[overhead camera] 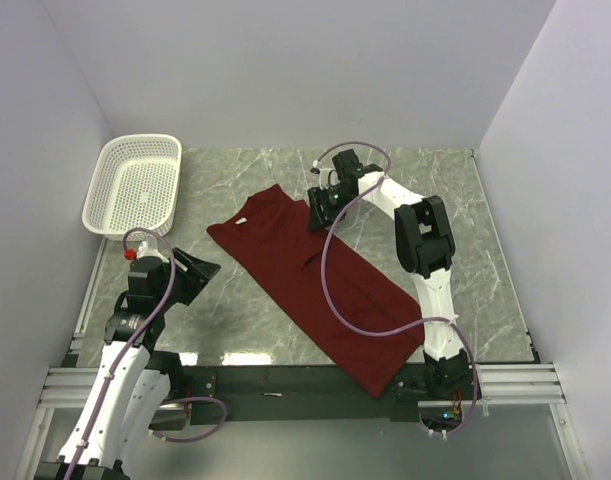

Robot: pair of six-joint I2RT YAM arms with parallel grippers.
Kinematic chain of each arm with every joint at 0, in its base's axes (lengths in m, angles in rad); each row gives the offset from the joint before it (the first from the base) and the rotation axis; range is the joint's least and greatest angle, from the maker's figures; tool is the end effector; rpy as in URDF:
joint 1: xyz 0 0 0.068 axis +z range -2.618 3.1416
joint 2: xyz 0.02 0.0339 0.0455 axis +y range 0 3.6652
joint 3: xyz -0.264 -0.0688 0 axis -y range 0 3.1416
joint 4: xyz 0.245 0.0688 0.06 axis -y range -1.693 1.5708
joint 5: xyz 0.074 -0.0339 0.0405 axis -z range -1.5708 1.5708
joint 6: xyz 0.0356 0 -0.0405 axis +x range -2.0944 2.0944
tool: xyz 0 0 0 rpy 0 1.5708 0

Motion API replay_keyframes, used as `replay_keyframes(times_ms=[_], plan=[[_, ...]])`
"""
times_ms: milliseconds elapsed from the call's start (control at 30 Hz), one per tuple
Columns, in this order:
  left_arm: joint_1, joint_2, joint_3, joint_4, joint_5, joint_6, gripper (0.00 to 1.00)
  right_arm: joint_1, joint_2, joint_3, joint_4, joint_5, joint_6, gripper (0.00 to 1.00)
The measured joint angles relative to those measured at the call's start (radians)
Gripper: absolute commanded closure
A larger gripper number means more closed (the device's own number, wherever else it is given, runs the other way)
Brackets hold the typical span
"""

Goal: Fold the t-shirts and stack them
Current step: Fold the tshirt

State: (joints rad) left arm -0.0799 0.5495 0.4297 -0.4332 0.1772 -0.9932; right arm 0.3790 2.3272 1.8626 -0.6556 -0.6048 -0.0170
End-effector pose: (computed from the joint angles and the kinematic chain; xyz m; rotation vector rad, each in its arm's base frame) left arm 0.1371 -0.0173 0.2244 -0.8816 2.0445 -0.8040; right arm 0.4497 0.2009 0.1564 -0.7103 2.5727 0.9268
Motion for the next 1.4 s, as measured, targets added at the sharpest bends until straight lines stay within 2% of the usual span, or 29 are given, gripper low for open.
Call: replay_keyframes(times_ms=[433, 700, 733, 767, 800, 867, 900, 1033, 1067, 1167, 1300, 1400], plan=[[0.000, -0.003, 0.000, -0.037, 0.019, 0.000, 0.34, -0.040, 0.032, 0.035, -0.030, 0.048, 0.060, 0.98], [0.000, 0.028, 0.000, -0.027, 0.042, 0.001, 0.34, -0.205, 0.027, 0.029, 0.031, 0.133, 0.178, 1.00], [0.000, 0.036, 0.000, -0.023, 0.045, 0.001, 0.34, -0.236, 0.020, 0.016, 0.051, 0.150, 0.198, 0.98], [0.000, 0.044, 0.000, -0.016, 0.050, 0.001, 0.34, -0.261, 0.011, 0.001, 0.070, 0.164, 0.212, 0.92], [0.000, 0.051, 0.000, -0.010, 0.056, 0.001, 0.34, -0.295, -0.002, -0.021, 0.091, 0.183, 0.237, 0.77], [0.000, 0.066, -0.002, 0.020, 0.079, 0.002, 0.31, -0.344, -0.020, -0.043, 0.107, 0.208, 0.266, 0.57], [0.000, 0.077, -0.004, 0.044, 0.097, 0.003, 0.31, -0.370, -0.024, -0.044, 0.110, 0.217, 0.273, 0.41], [-0.031, 0.149, -0.011, 0.146, 0.146, 0.001, 0.30, -0.426, -0.051, -0.045, 0.115, 0.219, 0.251, 0.13], [-0.058, 0.184, -0.011, 0.177, 0.150, 0.000, 0.30, -0.428, -0.064, -0.054, 0.118, 0.220, 0.231, 0.10], [-0.186, 0.313, -0.008, 0.280, 0.147, -0.010, 0.29, -0.424, -0.173, -0.164, 0.136, 0.219, 0.145, 0.09], [-0.370, 0.595, 0.069, 0.384, 0.118, -0.017, 0.30, -0.424, -0.437, -0.380, 0.155, 0.148, -0.010, 0.08], [-0.445, 0.830, 0.196, 0.439, 0.098, -0.011, 0.32, -0.431, -0.656, -0.532, 0.166, 0.068, -0.105, 0.07]])
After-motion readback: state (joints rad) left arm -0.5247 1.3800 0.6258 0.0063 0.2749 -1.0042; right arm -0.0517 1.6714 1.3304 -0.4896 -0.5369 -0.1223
